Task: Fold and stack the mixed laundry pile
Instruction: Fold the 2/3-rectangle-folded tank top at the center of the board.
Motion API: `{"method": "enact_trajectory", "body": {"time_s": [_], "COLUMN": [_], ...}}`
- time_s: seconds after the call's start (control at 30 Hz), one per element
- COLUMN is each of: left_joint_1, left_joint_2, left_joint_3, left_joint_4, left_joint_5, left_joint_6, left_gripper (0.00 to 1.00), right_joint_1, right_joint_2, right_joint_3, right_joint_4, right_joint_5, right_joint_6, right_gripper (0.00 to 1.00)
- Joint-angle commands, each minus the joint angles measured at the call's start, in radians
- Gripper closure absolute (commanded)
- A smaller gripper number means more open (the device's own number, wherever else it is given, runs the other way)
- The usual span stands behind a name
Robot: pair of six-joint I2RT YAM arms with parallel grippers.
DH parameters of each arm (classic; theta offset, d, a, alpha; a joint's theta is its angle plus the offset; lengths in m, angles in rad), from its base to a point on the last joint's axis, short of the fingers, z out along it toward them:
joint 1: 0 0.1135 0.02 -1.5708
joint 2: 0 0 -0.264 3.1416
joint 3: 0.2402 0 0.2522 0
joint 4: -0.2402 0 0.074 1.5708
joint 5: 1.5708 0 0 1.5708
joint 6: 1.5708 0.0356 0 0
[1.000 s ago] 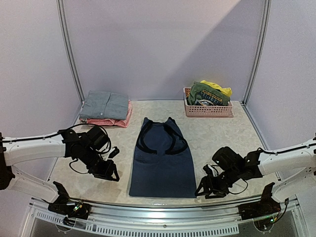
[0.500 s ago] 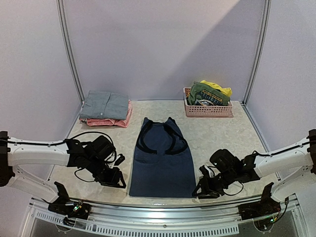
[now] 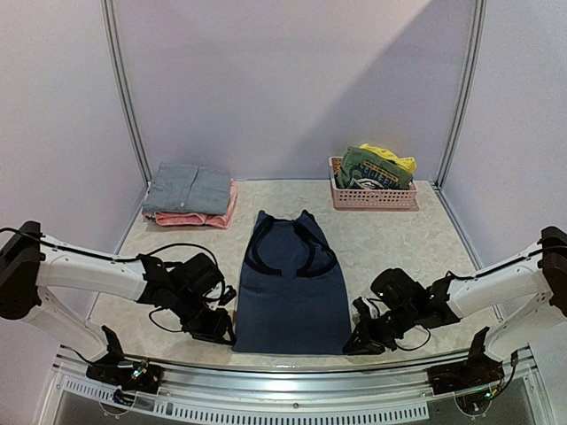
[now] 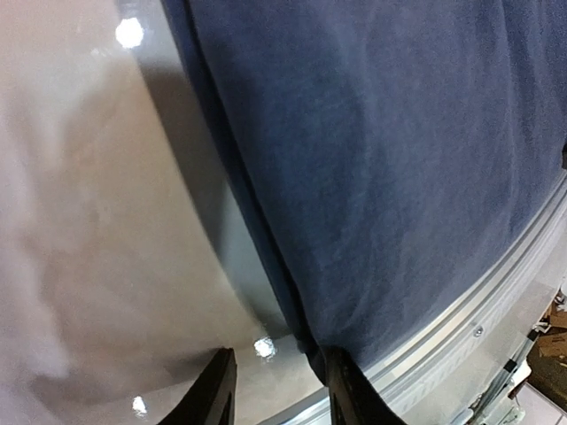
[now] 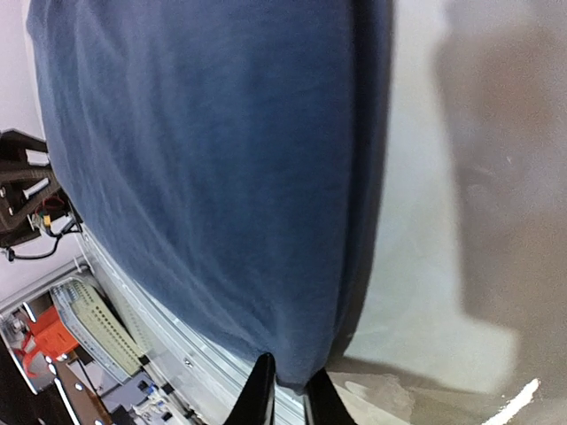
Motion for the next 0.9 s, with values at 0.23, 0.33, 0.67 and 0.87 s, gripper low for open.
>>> {"method": "enact_trajectory", "body": {"time_s": [0.23, 0.33, 0.67, 0.87], "left_joint_1": [-0.078, -0.096, -0.105, -0.108], "left_joint_2": [0.045, 0.042, -0.13, -0.072], "left_joint_3": [0.028, 0.032, 0.036, 0.024], "left_joint_4": [0.044, 0.046, -0.075, -0.006], "left_joint_5": [0.038, 0.029, -0.116, -0.069], "left_joint_6": [0.024, 0.021, -0.011, -0.007], "left_gripper": [0.65, 0.66, 0.61, 0.56], "right_joint_1": [0.009, 0.01, 0.009, 0.008], "right_joint_2": [0.048, 0.046, 0.038, 0.048], "right_joint_3": [0.001, 0.004, 0.006, 0.025], "right_joint_4": [-0.057, -0.065, -0.093, -0.115], "right_joint_5": [0.039, 0.04, 0.039, 0.036], "right_joint_6": [-0.024, -0.026, -0.036, -0.05], "right_gripper": [1.0, 1.0, 1.0, 1.0]}}
